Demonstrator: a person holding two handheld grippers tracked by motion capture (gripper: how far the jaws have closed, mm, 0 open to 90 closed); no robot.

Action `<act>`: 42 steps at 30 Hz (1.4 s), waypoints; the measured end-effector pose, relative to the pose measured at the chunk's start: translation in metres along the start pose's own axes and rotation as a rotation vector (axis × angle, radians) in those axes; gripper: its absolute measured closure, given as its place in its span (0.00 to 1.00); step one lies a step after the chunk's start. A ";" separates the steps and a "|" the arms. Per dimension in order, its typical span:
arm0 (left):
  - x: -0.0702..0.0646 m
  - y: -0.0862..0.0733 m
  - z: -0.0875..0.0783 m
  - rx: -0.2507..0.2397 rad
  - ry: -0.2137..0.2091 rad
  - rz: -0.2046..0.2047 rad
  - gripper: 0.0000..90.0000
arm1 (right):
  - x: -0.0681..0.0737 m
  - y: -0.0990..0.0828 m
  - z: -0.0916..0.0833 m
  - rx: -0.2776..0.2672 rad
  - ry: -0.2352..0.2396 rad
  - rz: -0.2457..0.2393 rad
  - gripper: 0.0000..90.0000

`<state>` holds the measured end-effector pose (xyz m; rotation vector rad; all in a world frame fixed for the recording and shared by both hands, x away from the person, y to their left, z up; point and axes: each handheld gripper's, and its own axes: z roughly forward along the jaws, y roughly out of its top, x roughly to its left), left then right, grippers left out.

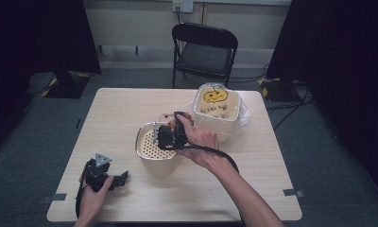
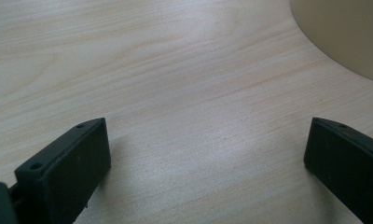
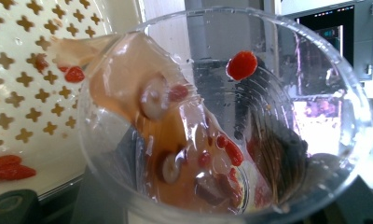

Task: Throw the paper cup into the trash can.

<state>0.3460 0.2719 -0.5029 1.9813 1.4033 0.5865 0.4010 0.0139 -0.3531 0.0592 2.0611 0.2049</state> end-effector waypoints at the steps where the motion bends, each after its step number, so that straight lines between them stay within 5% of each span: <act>1: 0.000 0.000 0.000 0.000 0.000 0.000 0.00 | 0.000 0.000 0.000 0.006 -0.010 -0.012 0.50; 10: 0.000 0.000 0.000 0.000 -0.002 -0.001 0.00 | 0.001 0.005 0.002 0.031 -0.067 -0.104 0.50; 21: 0.000 0.000 0.000 0.000 -0.002 -0.002 0.00 | 0.011 0.011 0.006 0.058 -0.174 -0.310 0.50; 24: 0.000 0.000 0.000 0.000 -0.002 -0.002 0.00 | 0.011 0.011 0.005 0.059 -0.186 -0.323 0.50; 29: 0.000 0.000 0.000 0.000 0.000 0.000 0.00 | 0.017 0.013 0.003 0.091 -0.267 -0.456 0.51; 34: 0.000 0.000 0.000 0.000 -0.003 -0.002 0.00 | 0.020 0.014 0.004 0.111 -0.332 -0.536 0.51; 40: 0.000 0.000 0.000 -0.001 0.000 -0.001 0.00 | 0.022 0.014 0.006 0.124 -0.361 -0.598 0.52; 42: 0.000 0.000 0.000 -0.001 0.000 -0.002 0.00 | 0.022 0.015 0.005 0.144 -0.376 -0.654 0.52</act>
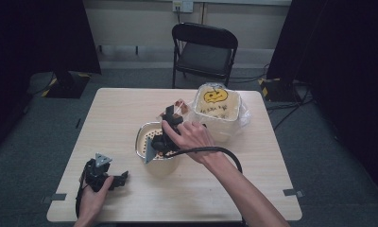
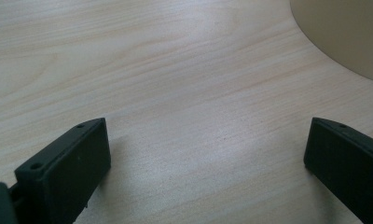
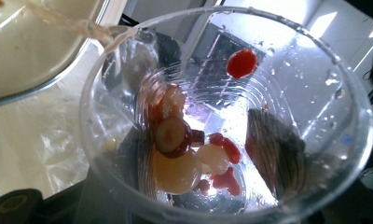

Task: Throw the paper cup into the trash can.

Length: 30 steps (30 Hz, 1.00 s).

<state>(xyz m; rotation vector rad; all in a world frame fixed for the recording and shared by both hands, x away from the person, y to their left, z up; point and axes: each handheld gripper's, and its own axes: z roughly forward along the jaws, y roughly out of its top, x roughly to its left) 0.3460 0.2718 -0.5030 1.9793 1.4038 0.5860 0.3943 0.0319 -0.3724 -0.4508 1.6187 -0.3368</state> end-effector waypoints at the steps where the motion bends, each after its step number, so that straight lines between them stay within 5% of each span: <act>1: 0.000 0.000 0.000 0.000 -0.001 -0.001 0.00 | 0.003 0.001 -0.001 0.014 -0.021 -0.018 0.52; 15: 0.000 0.000 0.000 0.002 0.001 0.002 0.00 | 0.010 0.006 -0.003 0.044 -0.112 -0.233 0.53; 24: 0.000 0.000 0.000 0.001 0.000 0.001 0.00 | 0.006 0.005 -0.004 0.049 -0.116 -0.246 0.54; 30: 0.000 0.000 0.000 0.002 0.000 0.002 0.00 | 0.005 0.003 -0.003 0.052 -0.100 -0.203 0.54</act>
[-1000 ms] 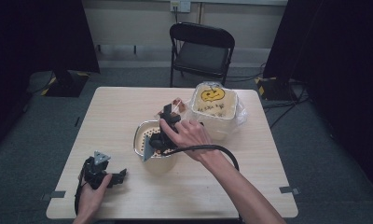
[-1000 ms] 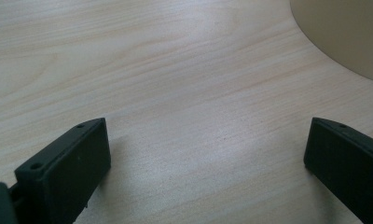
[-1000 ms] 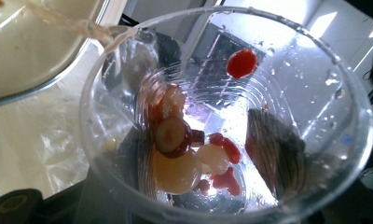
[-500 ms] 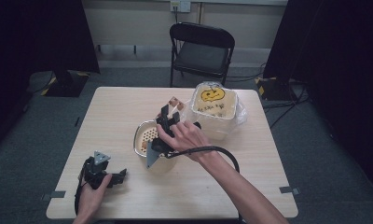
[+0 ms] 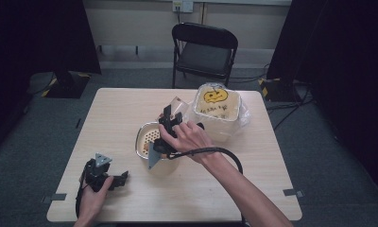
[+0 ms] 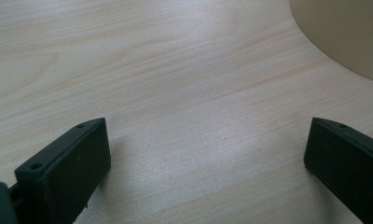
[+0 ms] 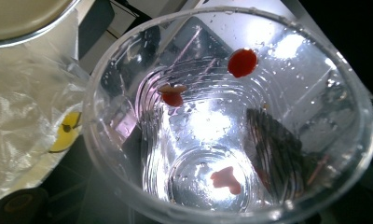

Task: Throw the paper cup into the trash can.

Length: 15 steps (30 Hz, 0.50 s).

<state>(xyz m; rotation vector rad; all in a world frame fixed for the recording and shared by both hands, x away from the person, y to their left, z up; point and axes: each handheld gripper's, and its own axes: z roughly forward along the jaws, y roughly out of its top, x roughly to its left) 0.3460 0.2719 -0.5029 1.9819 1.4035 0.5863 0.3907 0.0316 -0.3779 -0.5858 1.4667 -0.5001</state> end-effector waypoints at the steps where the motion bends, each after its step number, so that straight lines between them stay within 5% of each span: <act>1: 0.000 0.000 0.000 0.000 0.000 0.000 0.00 | 0.000 0.000 0.000 -0.003 0.012 0.014 0.54; 6: 0.000 0.000 0.000 0.000 0.000 0.000 0.00 | -0.002 -0.005 0.000 -0.020 0.038 0.092 0.54; 11: 0.000 0.000 0.000 0.000 0.000 0.001 0.00 | -0.008 -0.016 0.004 -0.058 0.116 0.270 0.53; 14: 0.000 0.000 0.000 -0.001 0.000 -0.001 0.00 | -0.014 -0.028 0.007 -0.083 0.217 0.465 0.53; 15: 0.000 0.000 0.000 -0.001 0.000 -0.001 0.00 | -0.016 -0.036 0.009 -0.106 0.267 0.569 0.53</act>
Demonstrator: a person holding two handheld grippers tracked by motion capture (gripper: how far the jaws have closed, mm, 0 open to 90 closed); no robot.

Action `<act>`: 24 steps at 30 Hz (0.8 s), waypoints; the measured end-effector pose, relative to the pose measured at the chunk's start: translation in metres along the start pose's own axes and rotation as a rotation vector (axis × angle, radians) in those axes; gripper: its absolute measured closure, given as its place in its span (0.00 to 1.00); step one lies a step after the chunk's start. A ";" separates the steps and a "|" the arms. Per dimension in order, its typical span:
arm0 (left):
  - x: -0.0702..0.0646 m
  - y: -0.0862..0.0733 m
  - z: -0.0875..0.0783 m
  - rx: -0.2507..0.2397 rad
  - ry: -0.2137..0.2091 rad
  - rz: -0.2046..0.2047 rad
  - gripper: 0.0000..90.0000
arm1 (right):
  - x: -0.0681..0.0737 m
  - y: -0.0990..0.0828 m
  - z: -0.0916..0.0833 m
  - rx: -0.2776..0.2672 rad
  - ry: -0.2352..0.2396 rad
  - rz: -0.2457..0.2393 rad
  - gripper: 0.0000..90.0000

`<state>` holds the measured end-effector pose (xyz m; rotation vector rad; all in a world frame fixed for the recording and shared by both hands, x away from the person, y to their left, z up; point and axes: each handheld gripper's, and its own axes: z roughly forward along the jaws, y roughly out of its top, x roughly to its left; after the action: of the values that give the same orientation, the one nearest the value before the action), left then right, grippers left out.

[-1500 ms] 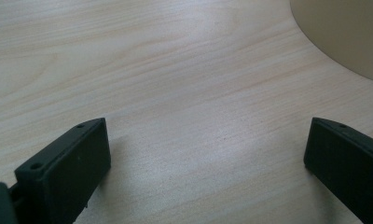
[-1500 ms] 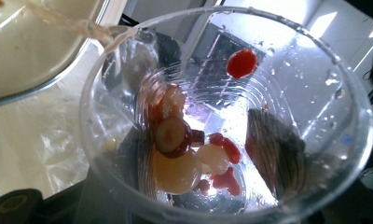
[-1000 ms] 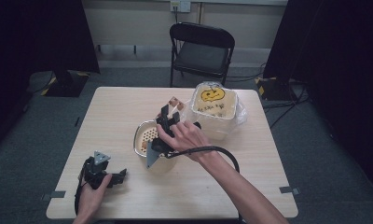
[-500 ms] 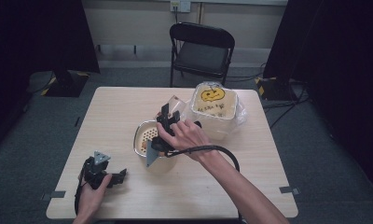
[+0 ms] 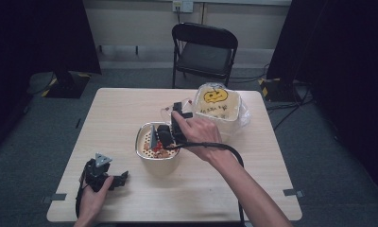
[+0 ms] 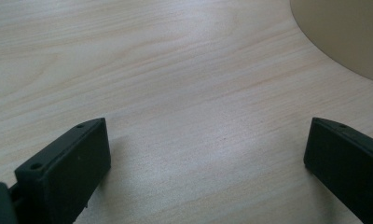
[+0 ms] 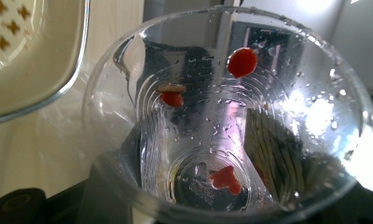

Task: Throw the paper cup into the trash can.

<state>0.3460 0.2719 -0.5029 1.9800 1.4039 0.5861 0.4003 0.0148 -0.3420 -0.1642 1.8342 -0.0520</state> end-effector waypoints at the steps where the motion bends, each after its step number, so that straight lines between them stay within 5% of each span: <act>1: 0.000 0.000 0.000 0.000 0.000 0.000 0.00 | 0.000 0.000 0.000 0.000 0.000 0.000 0.53; 11: 0.000 0.000 0.000 0.001 0.000 0.001 0.00 | -0.028 -0.039 0.007 -0.142 0.310 0.585 0.53; 12: 0.000 0.000 0.000 0.001 0.000 0.000 0.00 | -0.033 -0.049 0.010 -0.180 0.378 0.709 0.53; 14: 0.000 0.000 0.000 0.001 -0.002 -0.001 0.00 | -0.034 -0.052 0.012 -0.197 0.400 0.737 0.53; 16: 0.000 0.000 0.000 0.001 0.000 0.001 0.00 | -0.040 -0.066 0.014 -0.249 0.502 0.900 0.53; 18: 0.000 0.000 0.000 0.001 0.000 0.001 0.00 | -0.042 -0.070 0.016 -0.272 0.530 0.946 0.53; 24: 0.000 0.000 0.000 0.001 -0.001 0.000 0.00 | -0.049 -0.100 0.025 -0.409 0.699 1.291 0.53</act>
<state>0.3460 0.2719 -0.5030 1.9808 1.4033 0.5842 0.4459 -0.0755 -0.2900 0.8648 2.2825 1.3008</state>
